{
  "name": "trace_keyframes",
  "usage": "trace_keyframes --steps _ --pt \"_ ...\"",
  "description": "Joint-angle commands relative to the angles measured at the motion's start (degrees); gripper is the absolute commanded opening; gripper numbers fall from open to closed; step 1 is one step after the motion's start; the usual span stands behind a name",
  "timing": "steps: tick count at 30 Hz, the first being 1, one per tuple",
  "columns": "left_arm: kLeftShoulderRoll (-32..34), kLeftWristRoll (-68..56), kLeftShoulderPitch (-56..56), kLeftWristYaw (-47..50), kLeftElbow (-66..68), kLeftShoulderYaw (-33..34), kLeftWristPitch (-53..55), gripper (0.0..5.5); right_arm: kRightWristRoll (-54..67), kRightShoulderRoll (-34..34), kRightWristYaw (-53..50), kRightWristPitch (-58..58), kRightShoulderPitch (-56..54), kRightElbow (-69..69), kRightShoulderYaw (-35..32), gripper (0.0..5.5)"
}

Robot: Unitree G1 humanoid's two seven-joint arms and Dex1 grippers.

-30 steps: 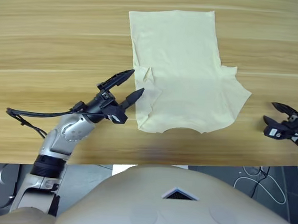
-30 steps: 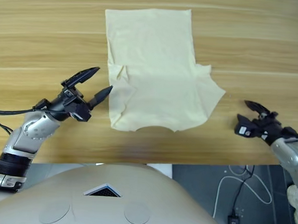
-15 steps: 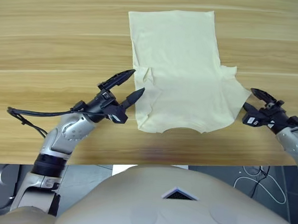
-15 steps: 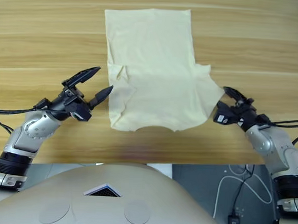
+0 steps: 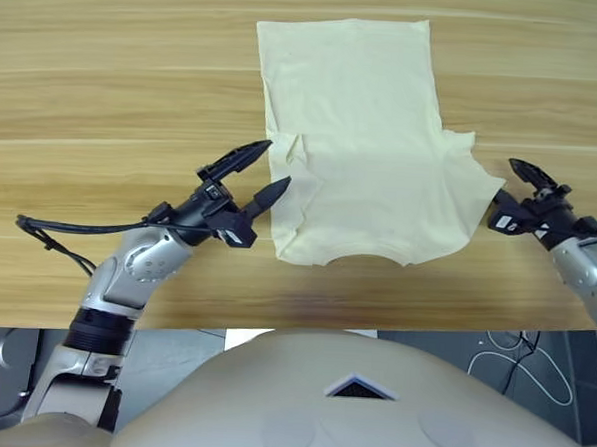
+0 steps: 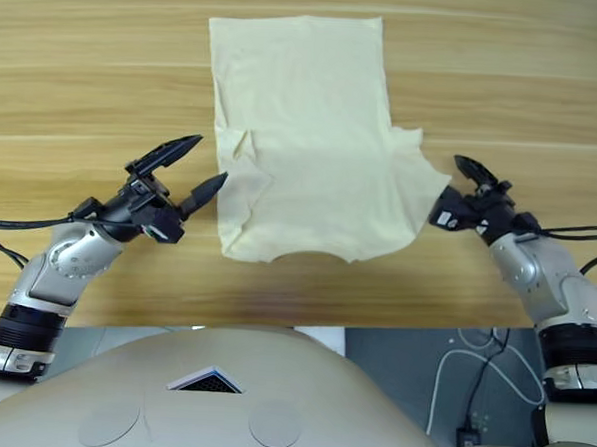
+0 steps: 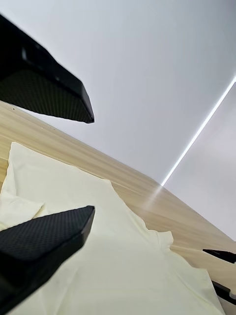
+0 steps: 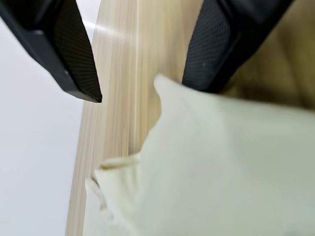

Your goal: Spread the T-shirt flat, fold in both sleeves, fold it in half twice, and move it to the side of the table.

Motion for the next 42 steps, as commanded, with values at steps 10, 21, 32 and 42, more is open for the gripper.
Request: trace_keyframes --steps 10,21,32,42 --pt "-0.13 0.59 0.05 -0.52 0.28 -0.70 -0.12 3.16 -3.07 0.91 -3.16 0.53 -2.24 6.68 3.37 1.70" --pt "0.05 0.51 0.46 -0.41 0.32 -0.47 -0.53 3.16 -3.58 0.87 -4.47 -0.22 -4.14 8.94 4.27 0.04" --pt "-0.17 0.80 0.50 -0.61 -0.05 -0.76 -0.20 3.16 -3.73 0.80 -4.23 -0.49 -4.22 9.30 6.02 0.94" --pt "0.05 0.96 1.00 -0.19 0.76 -0.40 -0.60 3.16 -2.58 -2.82 -4.86 1.71 -1.97 7.95 2.41 2.37"
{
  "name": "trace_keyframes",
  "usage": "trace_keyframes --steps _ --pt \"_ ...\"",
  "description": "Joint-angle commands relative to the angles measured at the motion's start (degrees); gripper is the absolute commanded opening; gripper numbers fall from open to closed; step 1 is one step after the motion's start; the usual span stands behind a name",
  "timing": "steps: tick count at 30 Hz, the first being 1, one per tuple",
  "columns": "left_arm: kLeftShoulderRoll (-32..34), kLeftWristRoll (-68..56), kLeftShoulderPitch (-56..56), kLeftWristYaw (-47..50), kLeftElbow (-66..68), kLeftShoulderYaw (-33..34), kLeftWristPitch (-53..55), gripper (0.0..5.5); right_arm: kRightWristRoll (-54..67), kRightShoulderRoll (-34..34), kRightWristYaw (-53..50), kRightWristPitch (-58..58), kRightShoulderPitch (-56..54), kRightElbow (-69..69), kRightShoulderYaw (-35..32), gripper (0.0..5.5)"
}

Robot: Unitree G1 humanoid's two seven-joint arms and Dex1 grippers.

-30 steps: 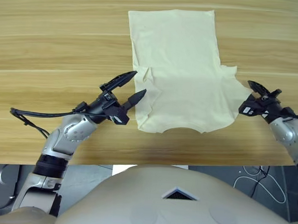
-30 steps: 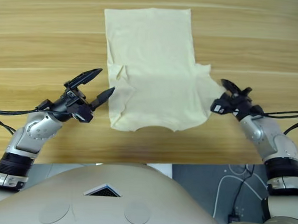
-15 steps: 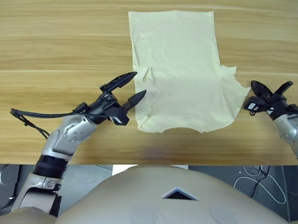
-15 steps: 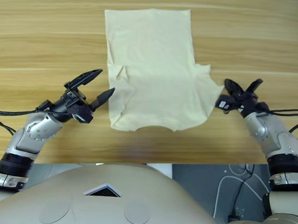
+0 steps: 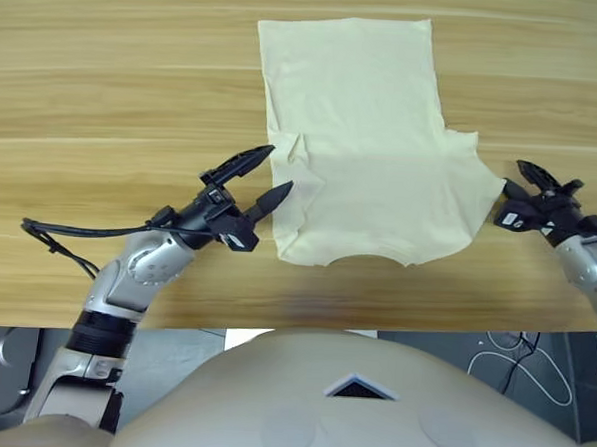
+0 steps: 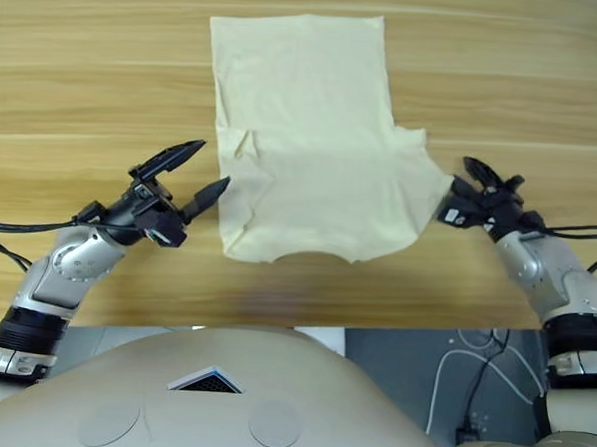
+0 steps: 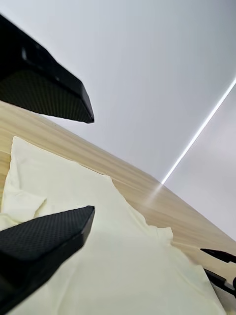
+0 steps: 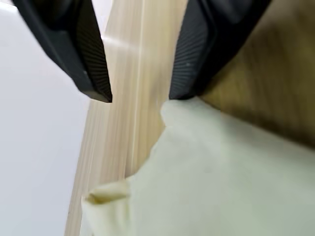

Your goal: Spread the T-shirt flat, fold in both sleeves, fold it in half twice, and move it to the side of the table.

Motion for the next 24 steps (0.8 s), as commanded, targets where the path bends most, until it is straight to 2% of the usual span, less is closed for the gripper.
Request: trace_keyframes --steps 1,5,10,18,21,24 --pt "0.42 0.79 0.01 -0.21 0.70 -0.19 -0.30 3.16 -0.64 -1.29 2.38 1.12 1.63 -0.76 0.44 2.37" --pt "0.47 0.86 0.41 -0.22 0.40 -0.07 -0.28 3.16 0.61 -3.23 6.94 0.89 5.94 -5.66 0.67 2.37" --pt "0.21 1.11 0.34 -0.16 0.66 -0.34 -0.37 3.16 1.04 -1.78 8.69 -0.59 6.50 -9.63 2.25 2.37" --pt "0.14 1.12 0.11 -0.09 1.10 -0.42 -0.52 3.16 1.56 -2.12 -1.28 2.62 3.61 -10.63 -6.84 2.37" --pt "0.39 1.11 0.33 -0.12 1.09 -0.21 -0.55 3.16 1.31 -4.74 -0.94 3.73 5.57 -12.19 -10.13 2.37" --pt "0.80 0.82 -0.41 -0.94 0.97 -0.45 -0.44 3.16 2.65 -7.32 3.80 3.11 11.25 -15.47 -11.35 2.37"
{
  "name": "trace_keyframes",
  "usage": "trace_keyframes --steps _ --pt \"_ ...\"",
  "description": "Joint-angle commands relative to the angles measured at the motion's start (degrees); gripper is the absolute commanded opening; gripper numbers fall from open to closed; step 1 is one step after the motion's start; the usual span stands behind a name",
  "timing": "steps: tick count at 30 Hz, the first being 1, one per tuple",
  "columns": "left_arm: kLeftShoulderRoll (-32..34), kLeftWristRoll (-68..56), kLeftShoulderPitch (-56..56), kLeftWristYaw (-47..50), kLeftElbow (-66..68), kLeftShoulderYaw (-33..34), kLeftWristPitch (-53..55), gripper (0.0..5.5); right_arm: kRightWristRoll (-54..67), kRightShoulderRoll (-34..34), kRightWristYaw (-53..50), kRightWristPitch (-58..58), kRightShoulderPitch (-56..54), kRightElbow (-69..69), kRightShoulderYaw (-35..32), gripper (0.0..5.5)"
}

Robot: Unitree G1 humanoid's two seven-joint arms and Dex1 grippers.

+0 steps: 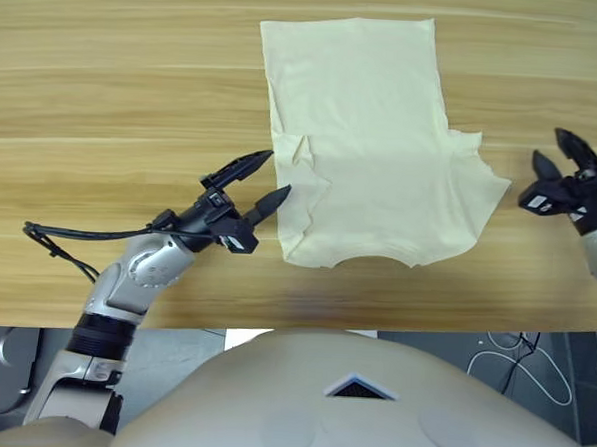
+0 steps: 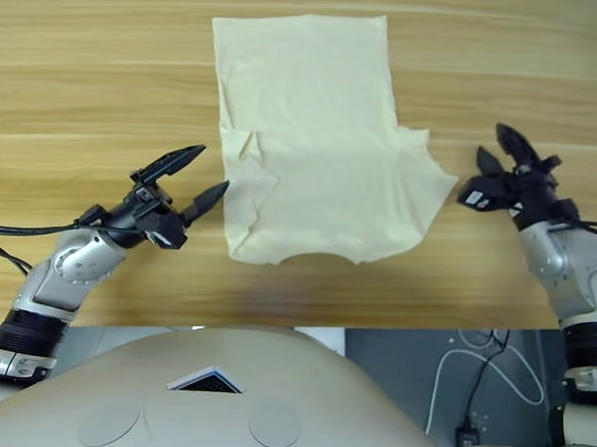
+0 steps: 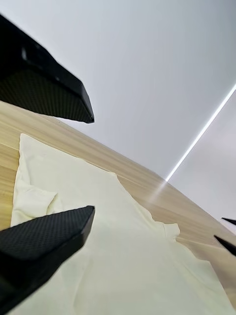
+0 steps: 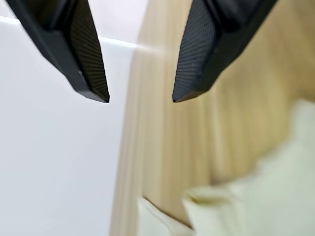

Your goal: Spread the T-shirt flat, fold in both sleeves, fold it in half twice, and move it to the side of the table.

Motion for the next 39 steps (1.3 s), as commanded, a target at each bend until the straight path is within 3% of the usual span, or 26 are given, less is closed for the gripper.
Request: trace_keyframes --steps 1,5,10,22,37,39 --pt "0.93 0.26 -1.20 -1.23 0.11 -0.56 -0.29 3.16 2.01 -3.42 7.02 -1.02 7.67 -4.84 -1.20 2.37" --pt "1.42 -0.09 -1.81 -1.88 0.17 -0.58 -0.41 3.16 4.31 -3.54 16.10 -1.94 14.35 -8.79 1.04 2.37" --pt "1.65 -0.33 -1.82 -2.33 0.05 -0.49 -0.44 3.16 4.14 -1.17 18.66 -1.82 13.60 -8.45 2.68 2.37" --pt "0.77 0.47 -1.89 -1.69 0.56 -1.33 -0.29 3.16 -1.89 4.32 9.94 -2.52 -1.88 6.60 8.10 2.37" --pt "0.21 0.73 -1.97 -1.39 1.11 -2.46 -0.55 3.16 -3.24 5.58 8.27 -6.01 -5.85 10.11 14.65 2.37" --pt "0.16 0.74 -1.93 -1.38 1.12 -2.50 -0.56 3.16 -3.38 5.74 7.21 -5.64 -6.64 11.29 14.68 2.07"
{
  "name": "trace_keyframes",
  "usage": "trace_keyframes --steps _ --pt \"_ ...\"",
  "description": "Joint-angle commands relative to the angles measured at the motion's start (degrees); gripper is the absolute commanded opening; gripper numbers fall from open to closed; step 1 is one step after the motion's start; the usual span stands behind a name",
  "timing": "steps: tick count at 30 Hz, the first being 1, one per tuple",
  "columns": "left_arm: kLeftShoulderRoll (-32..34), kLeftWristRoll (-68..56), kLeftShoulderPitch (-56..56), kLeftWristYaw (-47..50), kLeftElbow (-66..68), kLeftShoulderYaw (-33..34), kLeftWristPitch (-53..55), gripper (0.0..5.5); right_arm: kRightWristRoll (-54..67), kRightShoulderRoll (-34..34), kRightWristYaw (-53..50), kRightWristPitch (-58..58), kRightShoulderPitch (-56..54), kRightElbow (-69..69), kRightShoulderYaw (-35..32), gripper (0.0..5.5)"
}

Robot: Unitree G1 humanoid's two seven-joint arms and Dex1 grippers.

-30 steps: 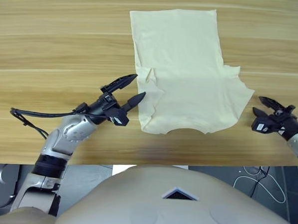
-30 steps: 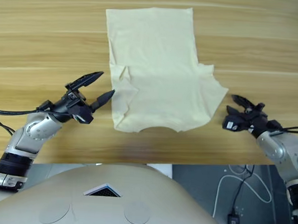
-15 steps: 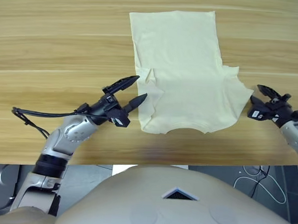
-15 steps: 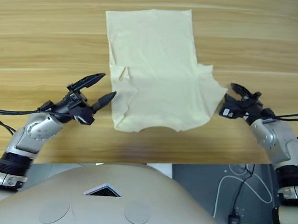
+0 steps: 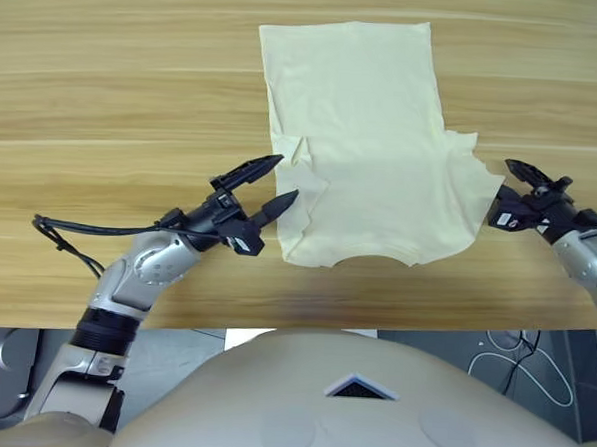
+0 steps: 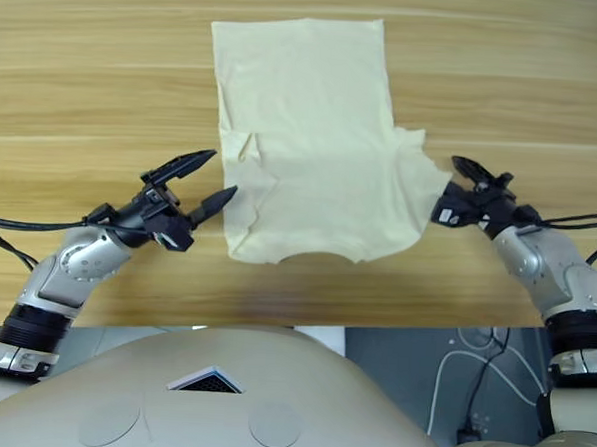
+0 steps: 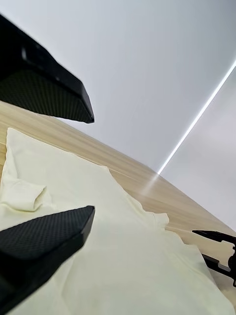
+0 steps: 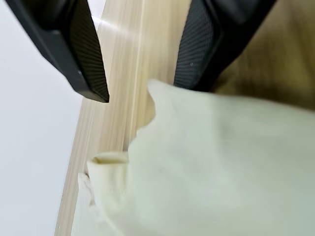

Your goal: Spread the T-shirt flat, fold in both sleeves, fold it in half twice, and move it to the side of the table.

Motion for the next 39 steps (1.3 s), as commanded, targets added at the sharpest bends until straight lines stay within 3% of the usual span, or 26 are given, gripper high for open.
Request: trace_keyframes --steps 1,13,20,27,39 --pt "0.05 0.73 -0.25 -0.14 0.22 -0.40 -0.14 3.16 -1.88 1.81 0.04 0.22 0.11 3.00 2.15 1.94" --pt "-0.18 1.09 -0.23 -0.18 0.43 -0.60 -0.45 3.16 -2.53 1.49 -1.46 -0.09 -0.84 5.49 3.61 0.01" --pt "0.08 1.07 -0.06 -0.31 0.03 -0.37 -0.54 3.16 -1.66 1.33 -1.38 -0.44 0.27 3.80 3.25 0.01" --pt "0.56 0.98 -0.46 -0.41 0.61 -0.05 -0.96 3.16 3.12 3.19 -4.98 -2.14 -0.50 -1.31 -1.83 0.01" --pt "1.25 0.97 -0.23 -1.42 0.99 -1.25 -1.03 3.16 1.99 4.20 -4.83 -1.83 0.32 -3.32 -2.32 0.01"
